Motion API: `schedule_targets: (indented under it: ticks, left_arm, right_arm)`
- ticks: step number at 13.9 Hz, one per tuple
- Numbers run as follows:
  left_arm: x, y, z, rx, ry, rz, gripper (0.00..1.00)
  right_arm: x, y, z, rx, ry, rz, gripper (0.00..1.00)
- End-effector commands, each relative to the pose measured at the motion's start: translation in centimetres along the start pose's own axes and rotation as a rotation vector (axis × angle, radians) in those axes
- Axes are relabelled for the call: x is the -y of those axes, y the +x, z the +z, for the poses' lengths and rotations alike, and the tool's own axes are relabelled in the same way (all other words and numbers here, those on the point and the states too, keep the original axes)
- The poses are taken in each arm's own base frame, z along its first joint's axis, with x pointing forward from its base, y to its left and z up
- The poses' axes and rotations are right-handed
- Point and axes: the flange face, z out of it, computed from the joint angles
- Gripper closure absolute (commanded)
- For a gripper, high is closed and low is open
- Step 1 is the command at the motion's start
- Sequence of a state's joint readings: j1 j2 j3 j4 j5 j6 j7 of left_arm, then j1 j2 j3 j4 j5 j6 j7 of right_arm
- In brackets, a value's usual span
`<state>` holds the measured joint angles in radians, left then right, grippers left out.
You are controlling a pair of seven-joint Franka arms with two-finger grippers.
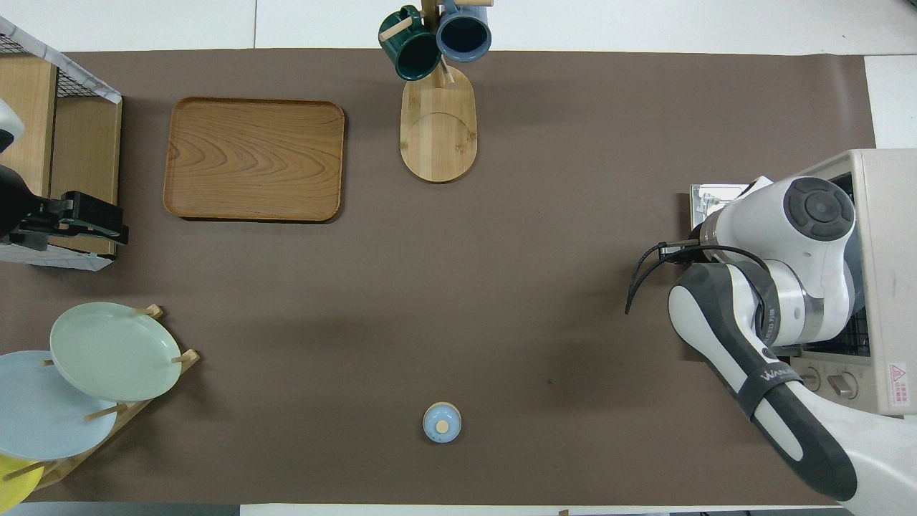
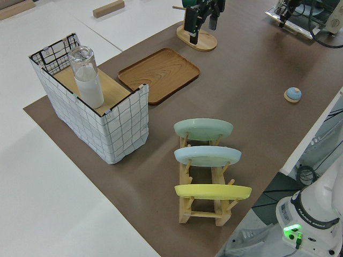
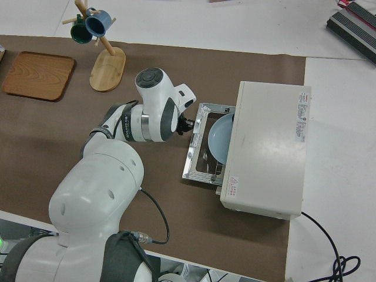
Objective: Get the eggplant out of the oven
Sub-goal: 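Pull the oven door down and open with the right gripper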
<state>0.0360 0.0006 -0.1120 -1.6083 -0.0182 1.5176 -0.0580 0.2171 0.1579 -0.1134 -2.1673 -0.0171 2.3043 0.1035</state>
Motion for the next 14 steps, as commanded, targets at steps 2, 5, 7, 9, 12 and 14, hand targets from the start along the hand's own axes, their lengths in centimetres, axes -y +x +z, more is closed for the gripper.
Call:
schedule_targets:
  ticks: [2, 5, 7, 9, 12, 14]
  left_arm:
    - [0.2, -0.7, -0.1, -0.002, 0.018, 0.005, 0.0]
    - [-0.3, -0.7, -0.2, -0.011, 0.018, 0.013, 0.0]
    - [0.1, -0.6, -0.2, -0.012, 0.016, 0.003, 0.0]
    - [0.3, -0.6, -0.2, -0.011, 0.017, 0.003, 0.0]
    - [0.3, -0.6, -0.2, -0.011, 0.017, 0.001, 0.0]
    - [0.2, -0.7, -0.2, -0.008, 0.016, 0.003, 0.0]
  right_arm:
    - [0.0, 0.7, -2.9, 0.053, 0.011, 0.039, 0.55]
    - [-2.6, 1.1, -5.7, 0.09, -0.061, 0.02, 0.31]
    - [-3.9, 0.6, -7.5, 0.096, -0.08, -0.013, 0.32]
    - [-6.6, 0.3, -7.6, 0.116, -0.098, -0.024, 0.32]
    - [-10.2, -0.2, -6.8, 0.092, -0.087, -0.045, 0.38]
    - [-10.9, -1.0, -5.7, 0.072, -0.083, -0.035, 0.43]
